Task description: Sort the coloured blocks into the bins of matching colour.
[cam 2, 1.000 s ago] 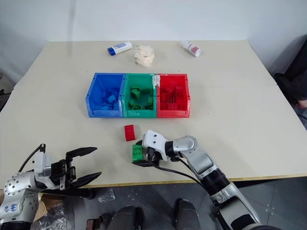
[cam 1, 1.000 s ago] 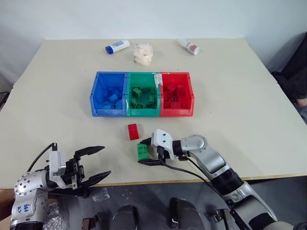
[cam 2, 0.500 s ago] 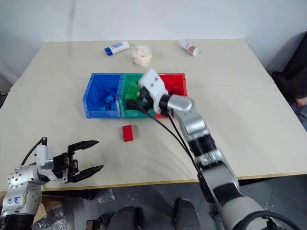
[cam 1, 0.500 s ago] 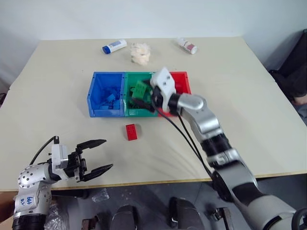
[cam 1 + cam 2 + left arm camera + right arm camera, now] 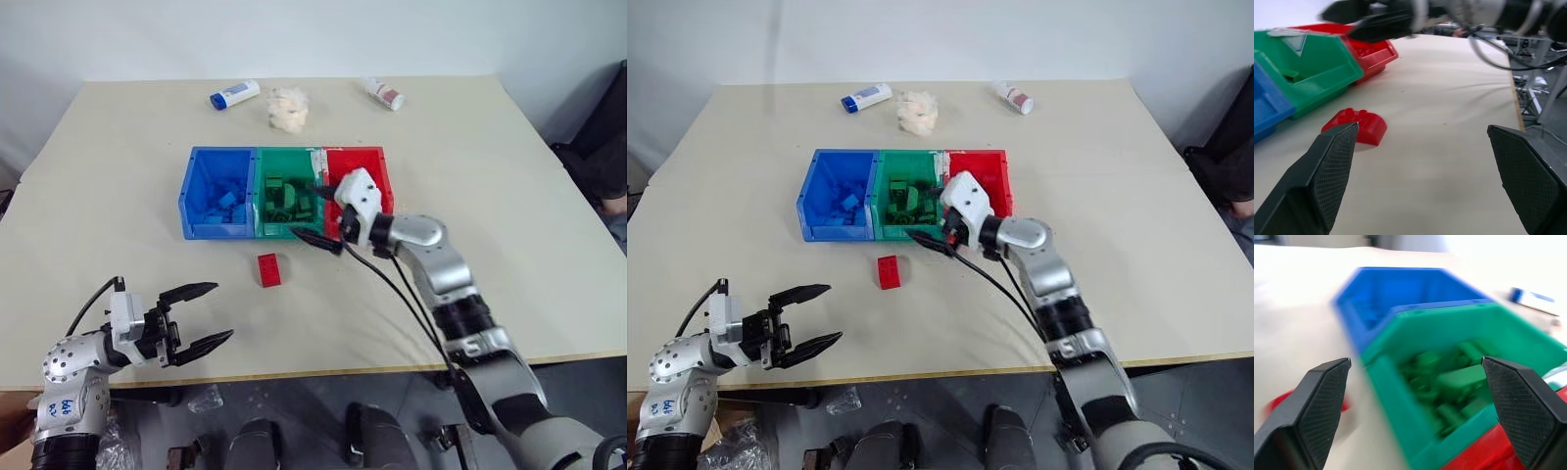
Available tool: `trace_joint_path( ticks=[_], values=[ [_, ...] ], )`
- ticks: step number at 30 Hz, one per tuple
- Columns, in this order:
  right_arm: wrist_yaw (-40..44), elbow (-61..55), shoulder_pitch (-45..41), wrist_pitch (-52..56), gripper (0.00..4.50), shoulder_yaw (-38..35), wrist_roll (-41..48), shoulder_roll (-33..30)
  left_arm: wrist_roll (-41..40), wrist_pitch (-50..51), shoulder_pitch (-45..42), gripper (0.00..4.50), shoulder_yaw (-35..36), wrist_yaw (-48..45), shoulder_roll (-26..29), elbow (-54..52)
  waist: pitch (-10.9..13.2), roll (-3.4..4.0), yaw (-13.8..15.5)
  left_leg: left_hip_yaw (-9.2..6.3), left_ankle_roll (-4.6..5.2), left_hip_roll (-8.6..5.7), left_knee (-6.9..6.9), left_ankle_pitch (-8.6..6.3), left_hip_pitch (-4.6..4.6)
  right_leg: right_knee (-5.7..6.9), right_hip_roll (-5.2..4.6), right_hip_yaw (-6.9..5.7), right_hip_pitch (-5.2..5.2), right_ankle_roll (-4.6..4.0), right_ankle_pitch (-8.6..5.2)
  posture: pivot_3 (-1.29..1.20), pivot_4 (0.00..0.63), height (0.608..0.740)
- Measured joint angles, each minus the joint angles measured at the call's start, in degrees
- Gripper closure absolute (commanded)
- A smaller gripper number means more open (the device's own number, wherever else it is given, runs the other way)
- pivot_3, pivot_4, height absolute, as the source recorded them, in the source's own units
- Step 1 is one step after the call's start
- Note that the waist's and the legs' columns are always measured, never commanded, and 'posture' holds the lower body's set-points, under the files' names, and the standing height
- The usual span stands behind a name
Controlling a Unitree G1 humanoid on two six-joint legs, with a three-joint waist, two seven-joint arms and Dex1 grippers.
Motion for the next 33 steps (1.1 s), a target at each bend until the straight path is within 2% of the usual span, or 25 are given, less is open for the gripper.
trace_joint_path(
  ticks=[5,10,14,20,24,26,33],
  values=[
    [10.93,-9.32,12.01,2.39,0.03,-1.09,4.84,-11.97,1.90,0.67,2.92,0.00,0.69,6.32,-0.39,-0.80,0.00,-0.01,0.47,0.02,0.08,-0.01,0.06,-0.10,-0.01,-0.12,-0.01,0.00,0.06,0.05,0.03,0.00,0.150,0.740],
    [16.79,-11.54,17.24,2.85,0.03,-6.44,9.87,-18.53,4.32,0.50,6.52,0.00,2.13,12.89,-0.43,-3.13,0.00,-0.01,0.30,0.05,0.07,0.04,0.05,-0.10,0.08,-0.08,0.00,0.00,0.07,0.03,0.02,0.00,0.150,0.740],
    [20.19,-11.24,21.88,2.81,0.03,-8.87,11.62,-22.63,5.21,0.42,12.83,0.00,6.46,16.89,-0.05,-5.14,0.00,-0.01,0.33,0.12,0.10,0.05,0.04,-0.22,0.07,-0.17,0.00,0.00,0.06,0.03,0.01,0.00,0.150,0.740],
    [20.89,-10.34,21.66,2.74,0.03,-9.53,12.07,-23.32,4.43,-0.07,20.00,0.00,11.74,17.25,0.50,-8.21,0.00,-0.01,0.48,0.14,0.13,0.07,0.14,-0.24,0.09,-0.19,-0.03,0.00,0.10,0.02,0.02,0.00,0.150,0.740],
    [20.85,-8.84,19.99,2.12,0.03,-9.62,12.07,-22.99,3.97,0.34,20.28,0.00,12.22,17.29,0.60,-10.06,0.00,-0.01,0.76,0.11,0.13,0.06,0.14,-0.24,0.08,-0.18,-0.02,-0.02,0.11,0.02,0.02,0.00,0.150,0.740],
    [20.77,-8.66,19.84,1.52,0.03,-9.64,12.06,-22.46,4.41,1.32,18.72,0.00,10.81,18.56,0.39,-11.43,0.00,-0.01,0.79,0.11,0.13,0.06,0.14,-0.24,0.08,-0.17,-0.02,-0.01,0.12,0.03,0.02,0.00,0.150,0.740],
    [19.48,-8.96,19.65,0.78,0.03,-9.45,12.03,-20.76,10.89,9.19,6.40,0.00,-2.30,29.15,-4.23,-15.95,0.00,0.00,1.14,0.13,0.11,0.03,0.18,-0.22,0.08,-0.11,-0.02,-0.01,0.13,0.04,0.03,0.00,0.150,0.740]
  ],
)
